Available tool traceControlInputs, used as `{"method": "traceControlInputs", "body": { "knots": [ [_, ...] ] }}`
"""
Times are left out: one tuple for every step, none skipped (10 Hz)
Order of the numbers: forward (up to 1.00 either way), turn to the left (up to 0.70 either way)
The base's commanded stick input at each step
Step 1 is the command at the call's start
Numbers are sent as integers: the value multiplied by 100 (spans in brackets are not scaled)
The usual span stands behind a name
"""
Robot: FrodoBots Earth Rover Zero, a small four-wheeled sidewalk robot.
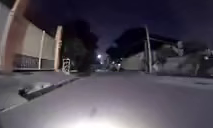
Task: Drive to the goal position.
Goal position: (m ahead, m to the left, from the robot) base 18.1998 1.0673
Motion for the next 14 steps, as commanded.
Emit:
{"method": "traceControlInputs", "body": {
  "knots": [
    [100,0],
    [100,-39],
    [100,-40],
    [100,-40],
    [100,-40],
    [100,-8],
    [100,0],
    [100,0],
    [100,0],
    [100,0],
    [100,0],
    [100,0],
    [100,0],
    [100,0]
  ]
}}
